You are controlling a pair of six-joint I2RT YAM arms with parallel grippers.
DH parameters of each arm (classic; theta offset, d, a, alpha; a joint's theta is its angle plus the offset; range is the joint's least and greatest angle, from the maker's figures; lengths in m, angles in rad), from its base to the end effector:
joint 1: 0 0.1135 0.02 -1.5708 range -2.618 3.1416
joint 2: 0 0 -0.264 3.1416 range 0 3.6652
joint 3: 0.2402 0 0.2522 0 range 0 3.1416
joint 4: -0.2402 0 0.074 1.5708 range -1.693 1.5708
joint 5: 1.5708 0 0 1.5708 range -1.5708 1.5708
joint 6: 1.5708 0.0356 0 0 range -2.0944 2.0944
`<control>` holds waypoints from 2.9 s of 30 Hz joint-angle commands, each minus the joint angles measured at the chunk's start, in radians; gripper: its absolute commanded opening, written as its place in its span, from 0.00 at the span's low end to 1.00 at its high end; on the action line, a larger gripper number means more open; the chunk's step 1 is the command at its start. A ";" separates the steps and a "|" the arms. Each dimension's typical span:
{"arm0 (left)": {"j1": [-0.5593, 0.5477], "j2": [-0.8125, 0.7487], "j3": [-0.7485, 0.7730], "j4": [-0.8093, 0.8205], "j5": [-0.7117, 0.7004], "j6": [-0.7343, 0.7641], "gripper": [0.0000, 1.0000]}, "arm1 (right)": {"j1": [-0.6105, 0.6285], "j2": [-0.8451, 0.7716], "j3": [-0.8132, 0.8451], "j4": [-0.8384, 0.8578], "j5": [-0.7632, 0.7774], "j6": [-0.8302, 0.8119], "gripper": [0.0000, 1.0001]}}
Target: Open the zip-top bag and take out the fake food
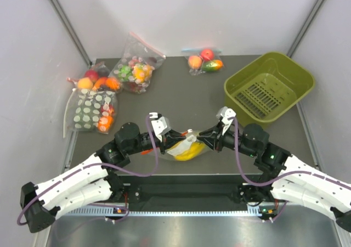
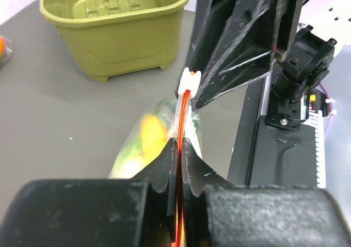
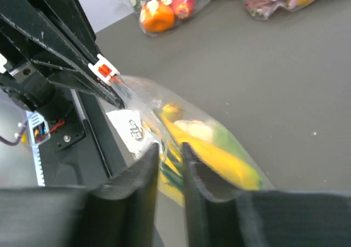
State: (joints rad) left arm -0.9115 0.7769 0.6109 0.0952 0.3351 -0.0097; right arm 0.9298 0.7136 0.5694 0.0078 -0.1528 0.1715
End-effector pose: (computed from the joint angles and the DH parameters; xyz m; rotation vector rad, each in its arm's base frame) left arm 0.1075 -0.1578 0.3097 0.9873 1.4211 -0.9667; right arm 0.1031 0.1472 0.2956 -0.7758 1.6233 0.9363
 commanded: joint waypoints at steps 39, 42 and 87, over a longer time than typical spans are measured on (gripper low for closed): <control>0.000 0.035 0.013 0.061 0.246 -0.052 0.00 | -0.019 -0.002 -0.066 0.267 -0.280 -0.164 0.24; 0.000 0.048 0.020 0.055 0.243 -0.049 0.02 | -0.017 -0.002 -0.069 0.284 -0.303 -0.162 0.04; -0.135 0.153 0.188 -0.068 -0.099 0.158 0.55 | -0.019 0.072 0.003 0.184 -0.261 -0.127 0.00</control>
State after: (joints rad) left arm -1.0416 0.9287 0.7689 -0.0078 0.2642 0.1303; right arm 0.9195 0.7948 0.5316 0.1631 -0.3996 0.0448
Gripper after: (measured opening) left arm 0.556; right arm 0.006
